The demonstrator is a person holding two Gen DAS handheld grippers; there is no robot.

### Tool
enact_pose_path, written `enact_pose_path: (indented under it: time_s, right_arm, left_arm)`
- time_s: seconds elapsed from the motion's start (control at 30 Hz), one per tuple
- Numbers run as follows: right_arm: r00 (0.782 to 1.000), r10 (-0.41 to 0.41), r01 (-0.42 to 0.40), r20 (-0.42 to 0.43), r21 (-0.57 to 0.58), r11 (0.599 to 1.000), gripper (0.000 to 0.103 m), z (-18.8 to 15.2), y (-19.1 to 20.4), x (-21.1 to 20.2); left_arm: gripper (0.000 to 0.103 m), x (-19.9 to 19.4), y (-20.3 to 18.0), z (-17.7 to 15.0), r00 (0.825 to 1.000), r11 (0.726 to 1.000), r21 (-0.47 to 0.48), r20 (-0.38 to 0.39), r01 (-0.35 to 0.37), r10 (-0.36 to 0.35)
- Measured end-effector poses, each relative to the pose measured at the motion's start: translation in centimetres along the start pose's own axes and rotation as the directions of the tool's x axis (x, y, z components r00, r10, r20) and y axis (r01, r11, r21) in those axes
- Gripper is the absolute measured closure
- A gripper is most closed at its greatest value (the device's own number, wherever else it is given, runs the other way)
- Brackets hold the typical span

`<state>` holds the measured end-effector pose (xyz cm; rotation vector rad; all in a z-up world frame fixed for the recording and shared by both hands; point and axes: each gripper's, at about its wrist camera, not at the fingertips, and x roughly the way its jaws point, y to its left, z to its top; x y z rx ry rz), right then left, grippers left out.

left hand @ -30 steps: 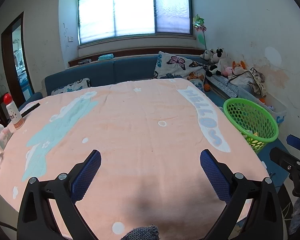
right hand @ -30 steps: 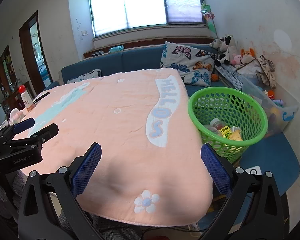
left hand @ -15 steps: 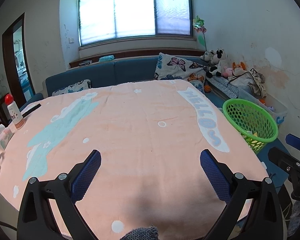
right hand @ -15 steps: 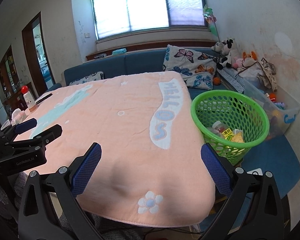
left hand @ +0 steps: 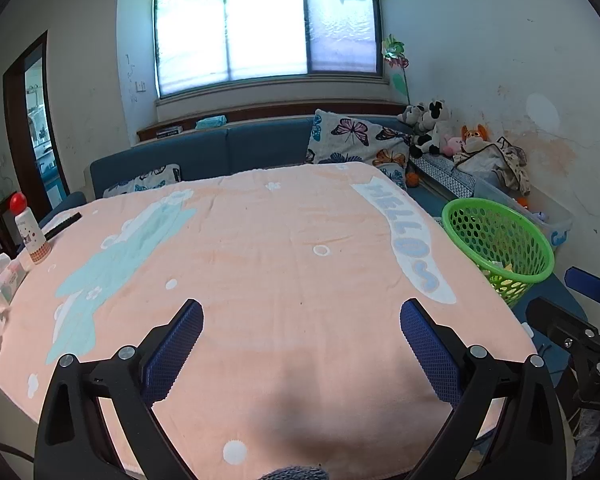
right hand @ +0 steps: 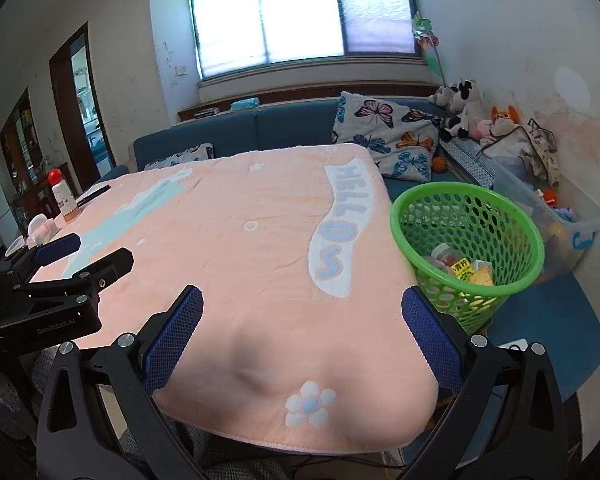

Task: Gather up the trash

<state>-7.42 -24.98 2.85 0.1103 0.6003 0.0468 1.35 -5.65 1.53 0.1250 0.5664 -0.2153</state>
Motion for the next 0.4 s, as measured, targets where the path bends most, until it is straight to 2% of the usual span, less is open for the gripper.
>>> enact_pose_path:
  time_s: [0.4]
  right_arm:
    - [1.0,0.009,-0.009,-0.004,0.006,1.0,0.004,-0.1,0.35,0.39]
  left_arm:
    - [0.007,0.32,0.66,-0.13,1.0,1.0,-0.026,-0.01,-0.012,0.012]
